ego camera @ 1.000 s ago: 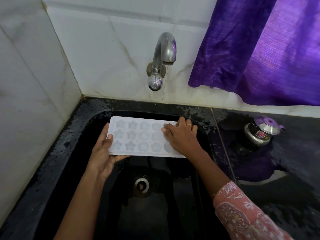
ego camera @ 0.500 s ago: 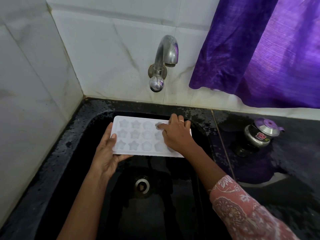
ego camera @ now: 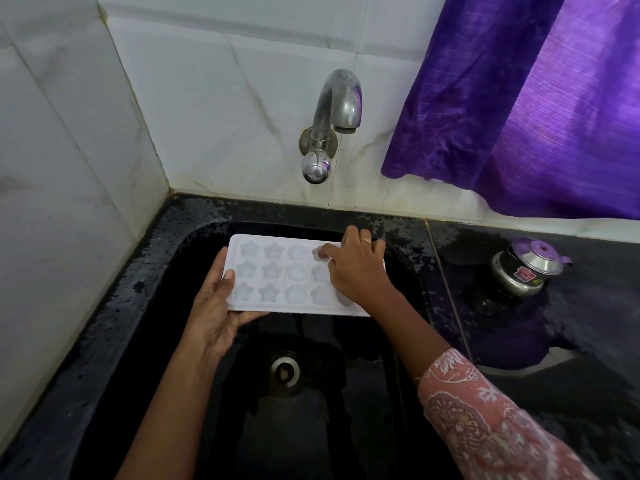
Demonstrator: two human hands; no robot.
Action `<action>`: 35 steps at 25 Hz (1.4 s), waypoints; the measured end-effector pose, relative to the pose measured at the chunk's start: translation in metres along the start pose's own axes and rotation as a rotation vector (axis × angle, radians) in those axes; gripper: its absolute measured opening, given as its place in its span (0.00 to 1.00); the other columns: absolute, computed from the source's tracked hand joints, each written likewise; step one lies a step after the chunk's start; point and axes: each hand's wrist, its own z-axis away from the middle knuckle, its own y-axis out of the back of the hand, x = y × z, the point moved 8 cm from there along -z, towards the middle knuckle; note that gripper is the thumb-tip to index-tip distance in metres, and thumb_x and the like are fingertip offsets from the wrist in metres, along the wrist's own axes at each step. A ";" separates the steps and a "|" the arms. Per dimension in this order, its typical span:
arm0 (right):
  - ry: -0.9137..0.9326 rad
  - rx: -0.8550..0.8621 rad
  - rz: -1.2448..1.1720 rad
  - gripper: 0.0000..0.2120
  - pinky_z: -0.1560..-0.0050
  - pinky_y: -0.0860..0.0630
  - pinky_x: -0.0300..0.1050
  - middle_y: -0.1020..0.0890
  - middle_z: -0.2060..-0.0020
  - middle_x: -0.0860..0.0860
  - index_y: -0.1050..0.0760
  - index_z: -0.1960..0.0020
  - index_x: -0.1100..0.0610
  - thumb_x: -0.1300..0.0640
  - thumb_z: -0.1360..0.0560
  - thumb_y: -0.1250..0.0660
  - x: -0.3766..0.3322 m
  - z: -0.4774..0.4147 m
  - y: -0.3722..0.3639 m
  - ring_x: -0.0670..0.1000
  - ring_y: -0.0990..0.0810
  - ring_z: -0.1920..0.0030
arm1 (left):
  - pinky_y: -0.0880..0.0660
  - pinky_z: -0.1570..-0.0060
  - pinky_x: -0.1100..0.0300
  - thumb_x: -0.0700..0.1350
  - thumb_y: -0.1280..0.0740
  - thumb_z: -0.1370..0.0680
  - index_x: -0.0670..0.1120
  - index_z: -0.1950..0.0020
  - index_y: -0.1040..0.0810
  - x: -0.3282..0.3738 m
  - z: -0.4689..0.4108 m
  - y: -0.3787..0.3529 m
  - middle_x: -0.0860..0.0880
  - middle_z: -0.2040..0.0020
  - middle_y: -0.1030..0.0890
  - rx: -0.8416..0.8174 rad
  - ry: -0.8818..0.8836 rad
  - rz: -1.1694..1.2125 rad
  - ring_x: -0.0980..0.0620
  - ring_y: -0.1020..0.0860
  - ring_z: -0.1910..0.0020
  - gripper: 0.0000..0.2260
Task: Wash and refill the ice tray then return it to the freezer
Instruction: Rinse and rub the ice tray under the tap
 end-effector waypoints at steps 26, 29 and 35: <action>0.062 0.062 -0.102 0.24 0.43 0.45 0.49 0.37 0.49 0.51 0.29 0.35 0.44 0.66 0.25 0.43 -0.020 -0.002 0.016 0.54 0.37 0.41 | 0.19 0.67 0.52 0.42 0.45 0.18 0.53 0.28 0.35 0.002 0.003 -0.006 0.52 0.43 0.24 -0.002 -0.014 -0.029 0.52 0.22 0.50 0.18; 0.077 -0.016 -0.085 0.27 0.42 0.43 0.49 0.35 0.46 0.53 0.31 0.33 0.43 0.67 0.26 0.44 -0.028 -0.006 0.004 0.55 0.37 0.41 | 0.19 0.67 0.52 0.42 0.45 0.18 0.53 0.28 0.35 0.001 0.004 -0.008 0.54 0.46 0.22 -0.006 -0.016 -0.004 0.52 0.22 0.50 0.18; 0.108 -0.037 -0.086 0.29 0.43 0.44 0.49 0.40 0.51 0.51 0.31 0.33 0.43 0.69 0.26 0.45 -0.032 -0.005 0.000 0.56 0.38 0.41 | 0.19 0.67 0.52 0.42 0.45 0.18 0.53 0.28 0.35 0.003 0.004 -0.006 0.54 0.46 0.23 -0.002 -0.026 -0.009 0.52 0.22 0.51 0.18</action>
